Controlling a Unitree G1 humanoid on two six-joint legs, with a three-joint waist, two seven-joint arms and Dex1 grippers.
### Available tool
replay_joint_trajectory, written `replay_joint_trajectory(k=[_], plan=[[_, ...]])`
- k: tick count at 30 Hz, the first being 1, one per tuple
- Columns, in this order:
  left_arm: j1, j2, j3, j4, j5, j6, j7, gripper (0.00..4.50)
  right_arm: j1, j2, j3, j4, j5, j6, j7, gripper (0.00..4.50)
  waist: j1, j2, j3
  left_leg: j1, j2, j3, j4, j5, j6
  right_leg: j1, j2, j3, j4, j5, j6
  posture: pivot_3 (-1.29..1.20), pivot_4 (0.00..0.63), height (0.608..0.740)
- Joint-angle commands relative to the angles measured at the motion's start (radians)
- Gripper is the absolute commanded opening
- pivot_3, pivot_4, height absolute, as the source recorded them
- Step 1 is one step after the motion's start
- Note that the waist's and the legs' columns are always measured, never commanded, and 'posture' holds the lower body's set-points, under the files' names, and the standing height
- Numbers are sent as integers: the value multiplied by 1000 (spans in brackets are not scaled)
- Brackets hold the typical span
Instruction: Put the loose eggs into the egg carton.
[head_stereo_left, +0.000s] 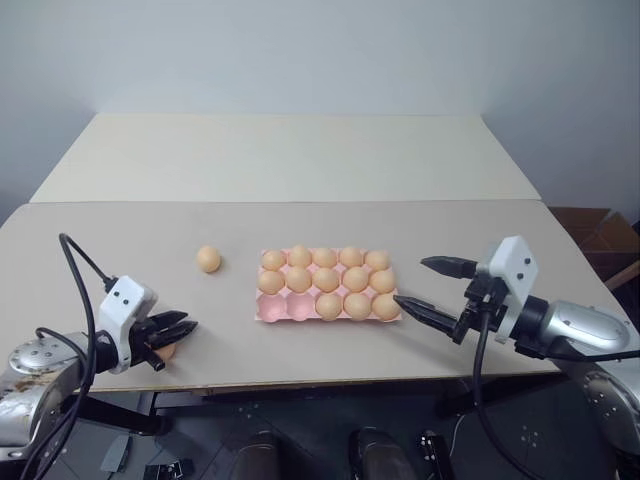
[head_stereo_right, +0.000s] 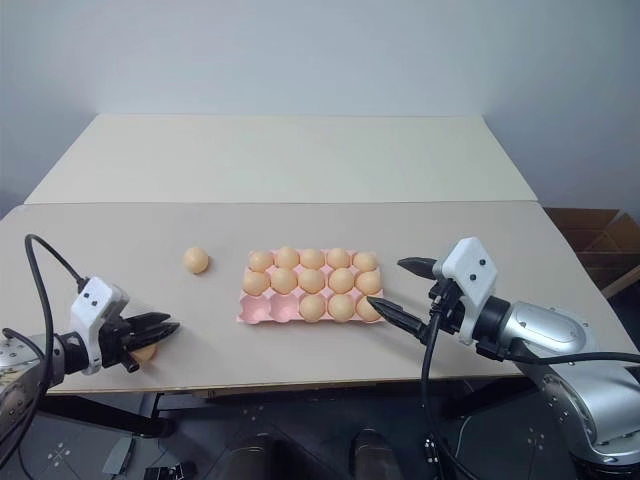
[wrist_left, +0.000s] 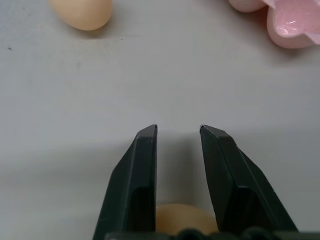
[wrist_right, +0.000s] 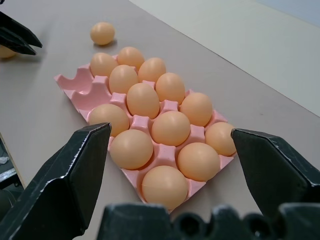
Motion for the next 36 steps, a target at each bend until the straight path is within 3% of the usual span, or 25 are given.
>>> replay_joint_trajectory(k=[1, 7, 13, 20, 26, 36], plan=[[-7, 12, 10, 18, 28, -39, -2, 1537, -11, 4, -18, -35, 19, -2, -14, 4500, 0, 0, 0, 0, 0, 0, 0, 0, 0, 0, 0, 0, 0, 0, 0, 0, 150, 740], [-42, 13, 72, 62, -25, -77, -64, 1537, -6, 5, -20, -45, 26, -1, -24, 4500, 0, 0, 0, 0, 0, 0, 0, 0, 0, 0, 0, 0, 0, 0, 0, 0, 150, 740], [-128, 74, 122, 194, -104, -130, -254, 1537, -10, 13, -10, -51, 25, -1, -36, 4500, 0, 0, 0, -1, 0, 0, 0, 0, 0, 0, 0, -1, 0, 0, 0, 0, 150, 740], [-329, 80, 30, 274, -177, -156, -469, 1537, -21, 27, 2, -52, 18, -7, -42, 4500, 5, 0, 0, -1, 0, 0, 1, 0, 0, 0, 0, -1, -1, 0, 0, 0, 150, 740], [-544, -30, -150, 295, -103, -194, -452, 1537, -37, 31, 9, -53, 12, -5, -45, 4500, 5, -1, 0, -4, -1, -1, 4, 0, 0, 1, 1, -2, 0, 1, 1, 0, 150, 740], [-582, 46, -107, 317, -82, -226, -480, 1537, -13, 26, -13, -76, 24, 0, -42, 4500, -18, -1, 0, -4, 0, -3, 5, 0, 0, 0, 2, -1, 0, 1, 2, 0, 150, 740]])
